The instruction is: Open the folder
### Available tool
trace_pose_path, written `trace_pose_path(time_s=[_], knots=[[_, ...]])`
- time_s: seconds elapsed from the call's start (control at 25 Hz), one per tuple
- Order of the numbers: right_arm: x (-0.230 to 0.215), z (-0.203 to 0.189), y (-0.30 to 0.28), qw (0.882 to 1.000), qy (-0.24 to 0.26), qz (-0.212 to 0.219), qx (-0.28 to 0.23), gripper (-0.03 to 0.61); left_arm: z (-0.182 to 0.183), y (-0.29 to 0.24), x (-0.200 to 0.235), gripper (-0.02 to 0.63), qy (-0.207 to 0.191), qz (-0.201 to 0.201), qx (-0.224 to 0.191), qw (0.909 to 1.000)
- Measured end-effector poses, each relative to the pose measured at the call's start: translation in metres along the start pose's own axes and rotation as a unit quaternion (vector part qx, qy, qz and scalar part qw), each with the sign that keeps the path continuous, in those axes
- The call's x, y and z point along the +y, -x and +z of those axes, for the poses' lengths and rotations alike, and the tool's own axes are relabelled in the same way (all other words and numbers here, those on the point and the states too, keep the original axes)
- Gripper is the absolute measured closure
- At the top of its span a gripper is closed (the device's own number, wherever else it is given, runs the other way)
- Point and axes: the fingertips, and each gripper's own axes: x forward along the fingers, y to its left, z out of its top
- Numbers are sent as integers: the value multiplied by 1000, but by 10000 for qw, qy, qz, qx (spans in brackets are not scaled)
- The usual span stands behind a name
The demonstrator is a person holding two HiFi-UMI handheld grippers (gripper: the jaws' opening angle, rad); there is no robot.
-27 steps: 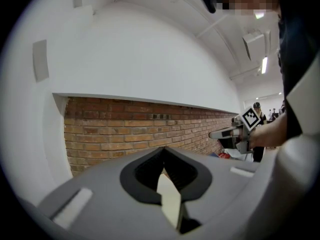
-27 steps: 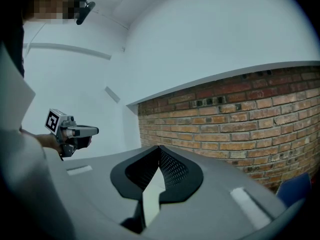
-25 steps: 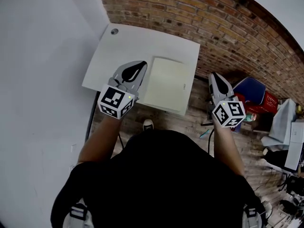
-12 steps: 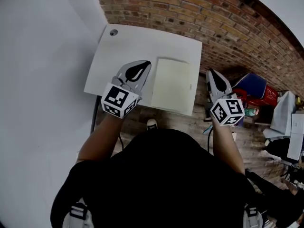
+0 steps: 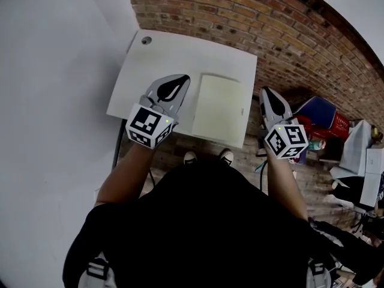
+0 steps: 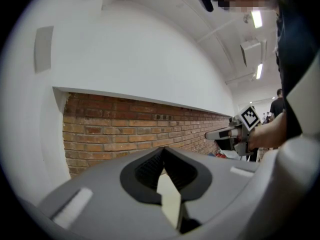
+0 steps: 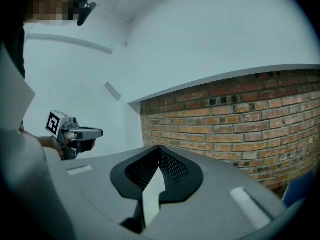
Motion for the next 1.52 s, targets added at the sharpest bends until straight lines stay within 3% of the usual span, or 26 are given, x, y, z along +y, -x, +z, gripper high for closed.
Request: trace_pose_path(time_s=[0.32,0.68,0.96,1.24,1.52], knots=[[-4,18,4,9996,104,111,-256,578,12,-4,-11,612,-113,93,-65,9999],[-43,18,17,9995,59,88,-298,578,24,-25,-28,612,-248,211,-30,9995],[-88,-4,25,10000,4,19,-41,578,9,-55,-50,614,-184,198,236,9994],[-131,-51,22,9990,-166,24,414,578,-20,-92,-71,614,-102,229,646,9976],[-141,-91,25,9966,-356,139,737,578,-51,-110,-101,612,67,-7,810,9967]])
